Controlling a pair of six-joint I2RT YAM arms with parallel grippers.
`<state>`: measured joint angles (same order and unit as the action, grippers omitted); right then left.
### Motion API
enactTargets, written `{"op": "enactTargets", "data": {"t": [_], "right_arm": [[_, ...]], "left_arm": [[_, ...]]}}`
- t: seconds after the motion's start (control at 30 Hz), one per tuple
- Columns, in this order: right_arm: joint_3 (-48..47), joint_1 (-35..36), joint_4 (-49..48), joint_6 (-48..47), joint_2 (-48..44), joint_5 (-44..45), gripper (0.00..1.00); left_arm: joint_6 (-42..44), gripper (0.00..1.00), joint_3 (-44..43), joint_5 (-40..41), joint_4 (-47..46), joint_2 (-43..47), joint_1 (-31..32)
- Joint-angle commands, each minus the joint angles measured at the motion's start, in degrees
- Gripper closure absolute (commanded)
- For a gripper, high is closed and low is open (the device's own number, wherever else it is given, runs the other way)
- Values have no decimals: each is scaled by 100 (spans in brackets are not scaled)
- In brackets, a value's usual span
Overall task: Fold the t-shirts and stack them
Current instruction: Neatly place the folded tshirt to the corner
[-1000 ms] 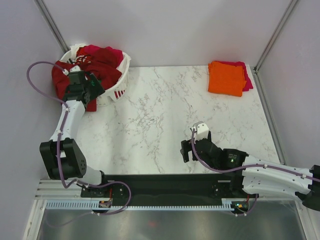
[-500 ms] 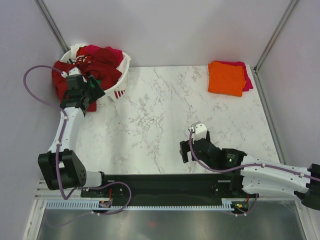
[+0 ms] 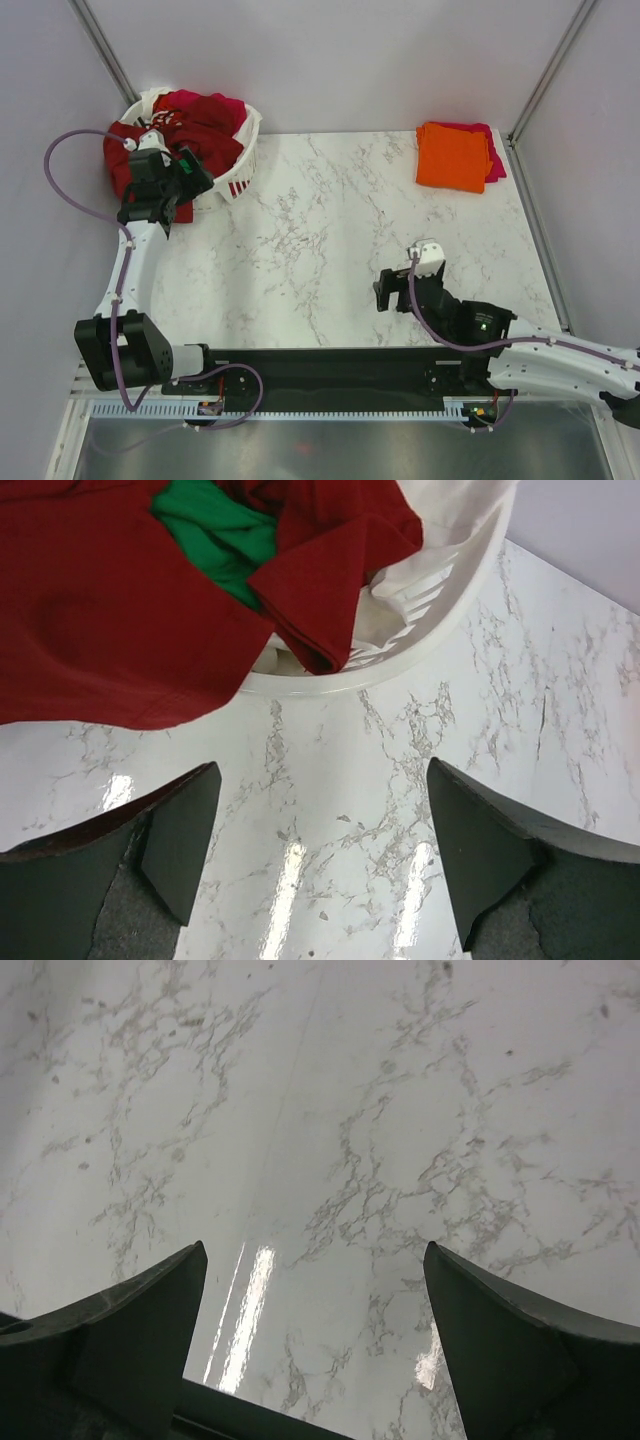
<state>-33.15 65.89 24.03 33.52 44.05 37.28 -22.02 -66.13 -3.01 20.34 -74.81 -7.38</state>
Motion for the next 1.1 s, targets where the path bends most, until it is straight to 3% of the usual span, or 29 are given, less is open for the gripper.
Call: {"op": "enactTargets", "data": {"t": [0.0,0.17,0.37,0.53,1.07], "right_arm": [[-34,21,251,637,-563,1524,2],[-464,29,347,577,-1206,2599,2],[-1492,21,1252,498,-1057,3935,2],[-2108,21,1455,226,-1030,3734,2],[-2038,21,1851,-56,-1795,2707,2]], "left_arm": [[242,9,3,-543,-346,98,-9],[189,9,21,-789,-425,159,-9],[146,10,30,-632,-417,291,-9],[102,10,197,282,-399,607,-36],[66,11,188,440,-320,625,-36]]}}
